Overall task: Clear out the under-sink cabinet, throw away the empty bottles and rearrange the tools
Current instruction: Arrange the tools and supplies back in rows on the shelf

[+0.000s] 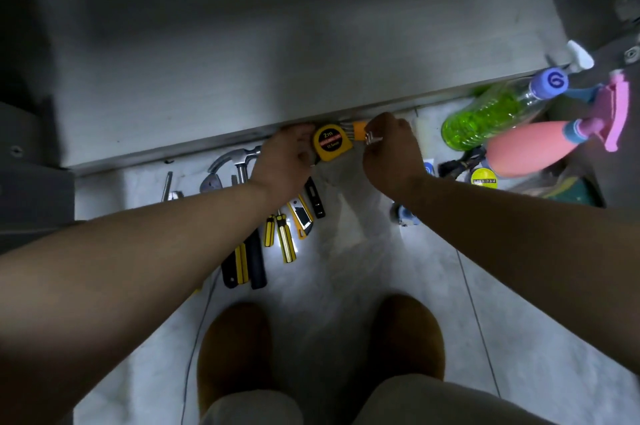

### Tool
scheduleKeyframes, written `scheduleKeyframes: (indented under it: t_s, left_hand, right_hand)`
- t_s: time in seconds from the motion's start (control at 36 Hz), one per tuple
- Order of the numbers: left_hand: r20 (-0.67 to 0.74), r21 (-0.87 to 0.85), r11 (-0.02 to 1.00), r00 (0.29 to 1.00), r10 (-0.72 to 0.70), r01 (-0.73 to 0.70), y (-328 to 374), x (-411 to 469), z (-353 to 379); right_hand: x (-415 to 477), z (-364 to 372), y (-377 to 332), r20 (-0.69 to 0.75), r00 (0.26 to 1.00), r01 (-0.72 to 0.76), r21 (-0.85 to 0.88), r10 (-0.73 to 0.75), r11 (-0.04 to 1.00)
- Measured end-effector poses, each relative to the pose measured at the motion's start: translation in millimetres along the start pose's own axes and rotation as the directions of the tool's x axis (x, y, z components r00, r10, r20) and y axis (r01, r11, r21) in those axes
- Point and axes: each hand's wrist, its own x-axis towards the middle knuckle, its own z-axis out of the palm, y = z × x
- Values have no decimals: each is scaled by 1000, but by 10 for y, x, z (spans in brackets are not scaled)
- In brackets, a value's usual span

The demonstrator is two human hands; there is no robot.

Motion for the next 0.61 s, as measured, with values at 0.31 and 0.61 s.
scheduleKeyframes:
  t_s: [0.31,0.61]
  left_hand:
    - [-347,278,939,933,-100,204,-690,-875,-622]
    - [-335,244,795,818,-468,555,-1185,-1488,-780]
  right_hand:
    - [-445,-108,-405,774,606,528,-216,-186,821]
    - [-1083,292,-696,726,660,509,-239,-196,827]
